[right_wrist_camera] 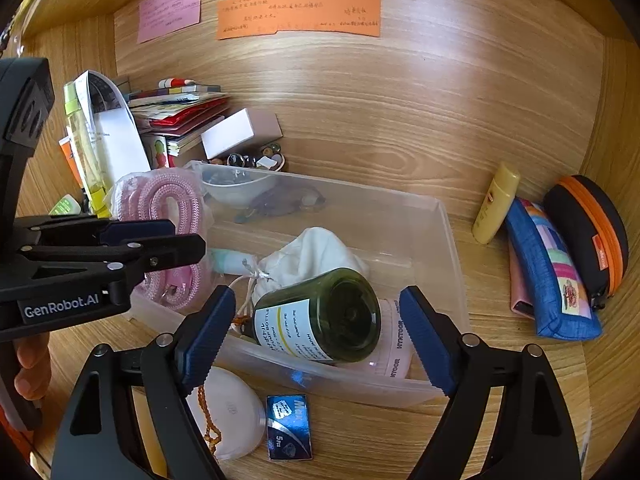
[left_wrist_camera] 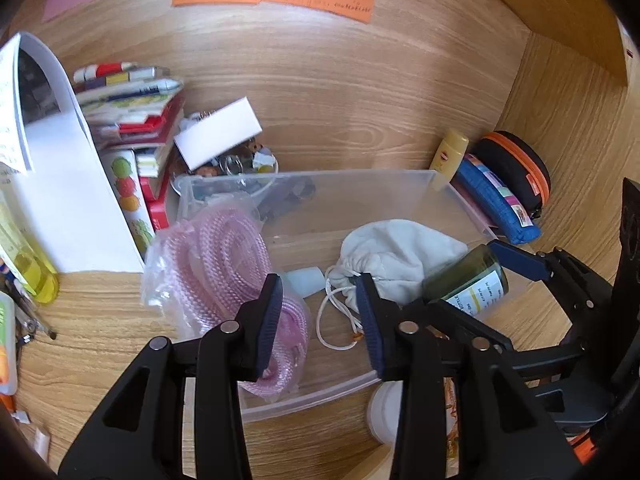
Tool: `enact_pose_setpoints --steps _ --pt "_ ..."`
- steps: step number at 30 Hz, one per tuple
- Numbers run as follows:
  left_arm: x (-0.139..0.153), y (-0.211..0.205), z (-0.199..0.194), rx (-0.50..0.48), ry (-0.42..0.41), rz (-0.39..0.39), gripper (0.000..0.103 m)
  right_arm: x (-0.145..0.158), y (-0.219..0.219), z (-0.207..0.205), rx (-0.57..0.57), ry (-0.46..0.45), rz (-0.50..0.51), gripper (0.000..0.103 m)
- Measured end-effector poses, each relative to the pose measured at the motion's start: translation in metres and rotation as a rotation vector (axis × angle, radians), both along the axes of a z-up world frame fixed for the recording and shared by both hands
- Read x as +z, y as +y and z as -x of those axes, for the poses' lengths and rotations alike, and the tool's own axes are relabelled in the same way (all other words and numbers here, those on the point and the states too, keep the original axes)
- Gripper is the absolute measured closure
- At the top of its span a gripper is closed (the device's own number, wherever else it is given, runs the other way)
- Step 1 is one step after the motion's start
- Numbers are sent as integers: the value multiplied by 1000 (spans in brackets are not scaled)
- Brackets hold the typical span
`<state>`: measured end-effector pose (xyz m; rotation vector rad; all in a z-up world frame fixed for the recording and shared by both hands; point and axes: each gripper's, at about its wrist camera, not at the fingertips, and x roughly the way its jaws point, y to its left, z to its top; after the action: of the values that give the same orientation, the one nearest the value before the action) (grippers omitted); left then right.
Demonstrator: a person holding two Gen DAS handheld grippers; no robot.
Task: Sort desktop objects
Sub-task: 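Carry both items over the clear box and open both grippers to drop them, then move the right gripper to the red velvet pouch and grasp it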
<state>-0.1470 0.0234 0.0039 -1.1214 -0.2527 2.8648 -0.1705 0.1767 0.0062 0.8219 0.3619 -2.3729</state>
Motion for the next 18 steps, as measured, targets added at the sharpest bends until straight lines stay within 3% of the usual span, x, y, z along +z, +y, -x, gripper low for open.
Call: enact_pose_setpoints --steps 6,14,18 --pt "10 -4 -9 -4 44 2 51 12 10 -6 -14 3 15 20" --pt "23 5 -42 -12 118 91 30 25 38 -27 -51 3 68 5" --pt "24 9 -62 -15 126 125 29 24 50 -39 -55 -15 76 4"
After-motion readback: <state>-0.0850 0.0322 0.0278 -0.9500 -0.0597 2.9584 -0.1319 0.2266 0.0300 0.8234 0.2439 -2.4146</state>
